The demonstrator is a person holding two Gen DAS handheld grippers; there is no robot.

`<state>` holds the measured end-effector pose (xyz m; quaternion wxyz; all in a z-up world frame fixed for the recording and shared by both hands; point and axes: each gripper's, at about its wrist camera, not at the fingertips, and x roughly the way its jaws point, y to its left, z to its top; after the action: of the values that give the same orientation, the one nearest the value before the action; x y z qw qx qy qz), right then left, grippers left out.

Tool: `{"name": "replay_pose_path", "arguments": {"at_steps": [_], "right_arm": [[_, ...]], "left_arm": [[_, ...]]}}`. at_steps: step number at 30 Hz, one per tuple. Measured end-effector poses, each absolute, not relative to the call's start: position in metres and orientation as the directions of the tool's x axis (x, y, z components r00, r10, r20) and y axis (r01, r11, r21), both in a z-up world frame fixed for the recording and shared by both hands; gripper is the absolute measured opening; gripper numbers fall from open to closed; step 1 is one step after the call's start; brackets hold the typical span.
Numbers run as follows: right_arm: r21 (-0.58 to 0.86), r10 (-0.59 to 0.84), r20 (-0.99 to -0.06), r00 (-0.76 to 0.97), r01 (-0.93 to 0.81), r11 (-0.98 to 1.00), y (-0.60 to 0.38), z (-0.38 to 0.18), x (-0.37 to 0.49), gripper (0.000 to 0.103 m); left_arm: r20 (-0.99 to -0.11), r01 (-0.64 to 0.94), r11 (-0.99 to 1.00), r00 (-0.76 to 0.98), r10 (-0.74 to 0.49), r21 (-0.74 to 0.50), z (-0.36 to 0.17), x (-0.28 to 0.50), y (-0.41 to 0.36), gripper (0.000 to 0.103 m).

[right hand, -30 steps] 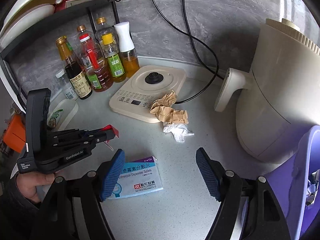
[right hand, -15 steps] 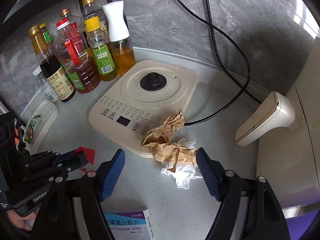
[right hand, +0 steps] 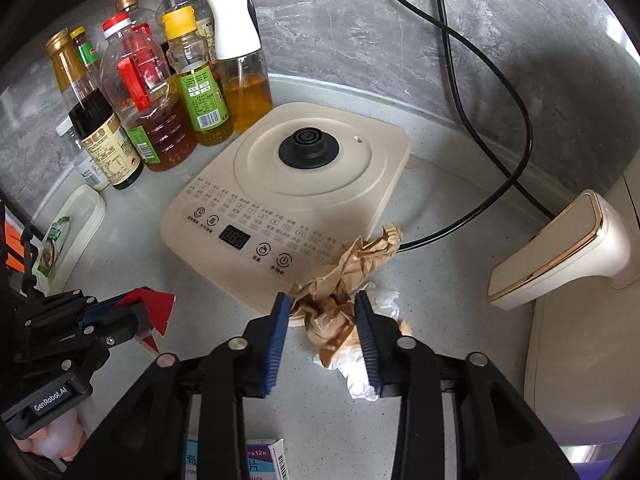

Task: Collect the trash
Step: 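Grasp crumpled brown paper with right gripper while left holds the red piece, then carry both items into the purple bucket and open both grippers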

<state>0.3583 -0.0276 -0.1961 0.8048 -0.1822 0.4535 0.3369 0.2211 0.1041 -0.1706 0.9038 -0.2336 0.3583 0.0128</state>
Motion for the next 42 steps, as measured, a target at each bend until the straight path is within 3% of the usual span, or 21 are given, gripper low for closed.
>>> {"name": "replay_pose_path", "arguments": {"at_steps": [4,27,42], "right_arm": [[0.007,0.399,-0.836,0.376,-0.720,0.693,-0.033,-0.184,0.343,0.014],[0.149,0.643,-0.623,0.446,-0.739,0.657,-0.136,-0.055,0.255,0.013],[0.179,0.641,-0.537,0.548,-0.668,0.722,-0.254,-0.013,0.234,0.014]], "left_arm": [[-0.639,-0.196,0.897,0.760,-0.116,-0.396,-0.156,0.210,0.103,0.012],[-0.554,-0.182,0.927,0.832,-0.033,-0.328,-0.063,0.141,0.035,0.012],[-0.520,-0.036,0.954,0.844,-0.131,-0.298,-0.033,0.166,-0.062,0.012]]}}
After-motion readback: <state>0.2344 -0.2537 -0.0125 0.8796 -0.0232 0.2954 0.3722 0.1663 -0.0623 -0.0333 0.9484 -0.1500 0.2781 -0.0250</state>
